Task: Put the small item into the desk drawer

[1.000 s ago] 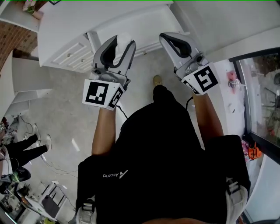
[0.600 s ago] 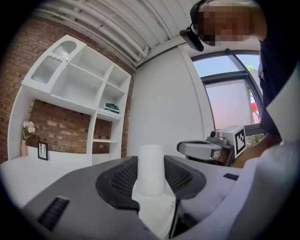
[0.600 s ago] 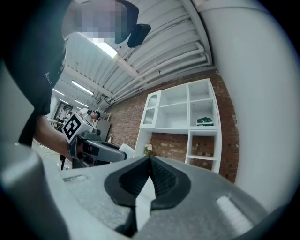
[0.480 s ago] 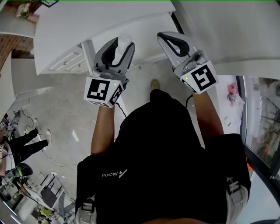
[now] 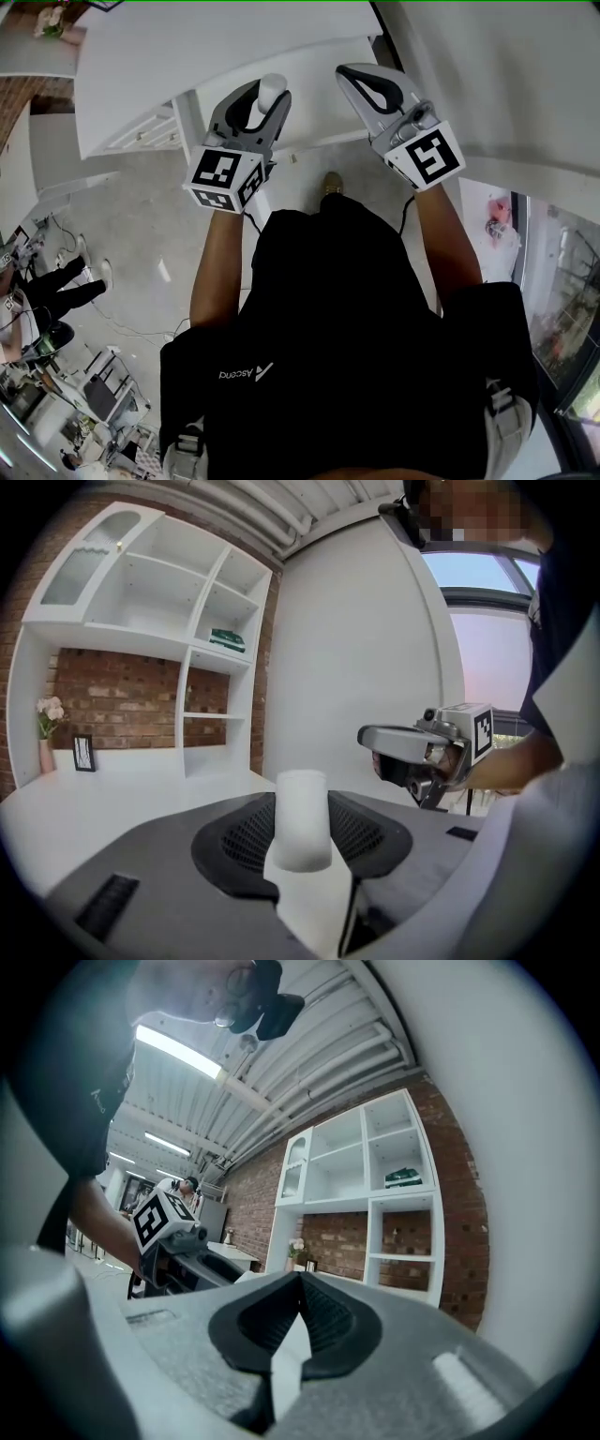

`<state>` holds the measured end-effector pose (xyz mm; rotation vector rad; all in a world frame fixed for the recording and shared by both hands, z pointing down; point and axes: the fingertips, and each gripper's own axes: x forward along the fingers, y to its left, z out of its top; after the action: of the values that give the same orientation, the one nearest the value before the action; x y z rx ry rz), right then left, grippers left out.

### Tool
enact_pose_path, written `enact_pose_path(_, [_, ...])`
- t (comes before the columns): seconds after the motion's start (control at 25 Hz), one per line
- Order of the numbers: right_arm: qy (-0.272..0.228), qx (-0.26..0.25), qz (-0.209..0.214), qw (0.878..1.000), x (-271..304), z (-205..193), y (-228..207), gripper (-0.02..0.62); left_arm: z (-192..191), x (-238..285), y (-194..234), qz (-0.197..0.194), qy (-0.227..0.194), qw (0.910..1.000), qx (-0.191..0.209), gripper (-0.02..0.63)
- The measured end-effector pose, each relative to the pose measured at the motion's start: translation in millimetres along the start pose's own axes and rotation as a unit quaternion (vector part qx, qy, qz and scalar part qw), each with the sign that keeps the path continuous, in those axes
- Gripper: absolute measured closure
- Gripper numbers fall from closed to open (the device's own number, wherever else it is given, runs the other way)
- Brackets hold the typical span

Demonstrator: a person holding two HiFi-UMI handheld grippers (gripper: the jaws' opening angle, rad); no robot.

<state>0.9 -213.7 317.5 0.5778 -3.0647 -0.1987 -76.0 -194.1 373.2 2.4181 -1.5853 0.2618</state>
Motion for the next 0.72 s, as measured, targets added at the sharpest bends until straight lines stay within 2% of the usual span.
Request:
enact_pose_path(0.36, [0.019,0.02,-0.001,1.0,27.2,-26.3,-29.1,0.595,-35.0,48.4,33.0,0.001,0.07,0.9973,-0.021,0.437])
enact_pose_path(0.72, [0.045,0.008,-0.006,0.999,29.5,-45.4,-36.6,0.595,-84.4,76.3,40.7,-0.011,0.142,0.9893,-0.031,0.437])
